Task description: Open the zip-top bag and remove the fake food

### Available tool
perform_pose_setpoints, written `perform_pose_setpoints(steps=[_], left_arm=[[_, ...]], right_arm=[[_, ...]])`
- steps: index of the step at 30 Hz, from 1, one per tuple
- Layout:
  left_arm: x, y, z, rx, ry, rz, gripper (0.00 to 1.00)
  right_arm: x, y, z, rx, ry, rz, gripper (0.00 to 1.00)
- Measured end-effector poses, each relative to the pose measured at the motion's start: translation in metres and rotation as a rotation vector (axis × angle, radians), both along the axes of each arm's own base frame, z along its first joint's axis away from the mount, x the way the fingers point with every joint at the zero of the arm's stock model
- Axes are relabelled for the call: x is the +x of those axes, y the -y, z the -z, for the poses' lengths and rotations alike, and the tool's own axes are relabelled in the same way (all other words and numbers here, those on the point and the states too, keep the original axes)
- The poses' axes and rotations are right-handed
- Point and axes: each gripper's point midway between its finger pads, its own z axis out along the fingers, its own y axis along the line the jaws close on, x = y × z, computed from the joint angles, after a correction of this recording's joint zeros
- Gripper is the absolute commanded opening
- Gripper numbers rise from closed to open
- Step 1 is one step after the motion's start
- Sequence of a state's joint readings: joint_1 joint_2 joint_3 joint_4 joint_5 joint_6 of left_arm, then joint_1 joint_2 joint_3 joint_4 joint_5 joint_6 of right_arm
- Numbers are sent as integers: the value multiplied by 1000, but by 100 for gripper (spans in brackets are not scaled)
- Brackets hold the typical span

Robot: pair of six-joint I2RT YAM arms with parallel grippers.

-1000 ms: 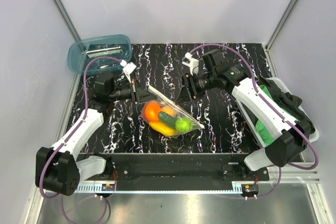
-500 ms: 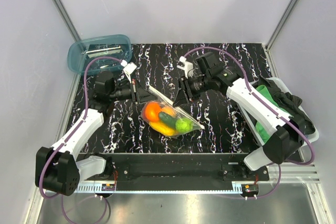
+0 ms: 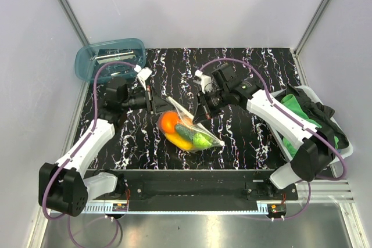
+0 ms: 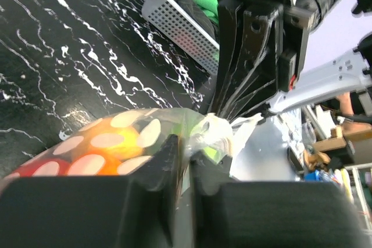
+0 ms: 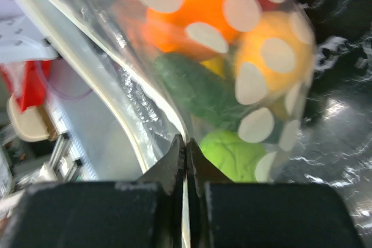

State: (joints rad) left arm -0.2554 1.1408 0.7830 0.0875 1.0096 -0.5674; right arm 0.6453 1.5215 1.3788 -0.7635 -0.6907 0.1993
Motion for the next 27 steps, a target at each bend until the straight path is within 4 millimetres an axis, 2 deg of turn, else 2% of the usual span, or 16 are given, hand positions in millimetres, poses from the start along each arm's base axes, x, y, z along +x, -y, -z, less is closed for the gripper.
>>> perform_pose_setpoints(steps=[1,2,5,7,10,13,15,16,17,19,21,24,27], left_arm=[[2,0,-1,9,0,-11,36],[4,-1,-2,20,1,-22,46],[13,-4,-10,62,13,-84,52],[17,-7,-19,88,25,-131,53],[10,-6,-43,104,73,-171,53],[-9,5,-70,83,132,-155,51],[-23,19,-86,61,160,-124,46],[-29,25,-88,57,163,-111,39],[-34,32,-88,57,159,-94,37],[-39,44,-79,73,137,-73,31],[-37,56,-60,107,100,-60,24],[-30,64,-22,167,26,-69,18],[-26,65,21,220,-66,-97,20]], right_arm=[[2,2,2,-21,6,20,0],[5,5,3,-45,15,43,0],[16,20,0,-136,55,142,0],[25,29,-13,-176,99,207,0],[31,38,-37,-181,147,272,0],[29,39,-56,-146,155,311,0],[27,36,-59,-120,134,331,0],[27,34,-59,-111,125,337,0],[27,32,-56,-104,108,341,0],[28,27,-48,-100,74,348,0],[30,23,-41,-99,48,349,0],[30,20,-28,-105,17,355,0],[29,19,-19,-106,-6,362,0]])
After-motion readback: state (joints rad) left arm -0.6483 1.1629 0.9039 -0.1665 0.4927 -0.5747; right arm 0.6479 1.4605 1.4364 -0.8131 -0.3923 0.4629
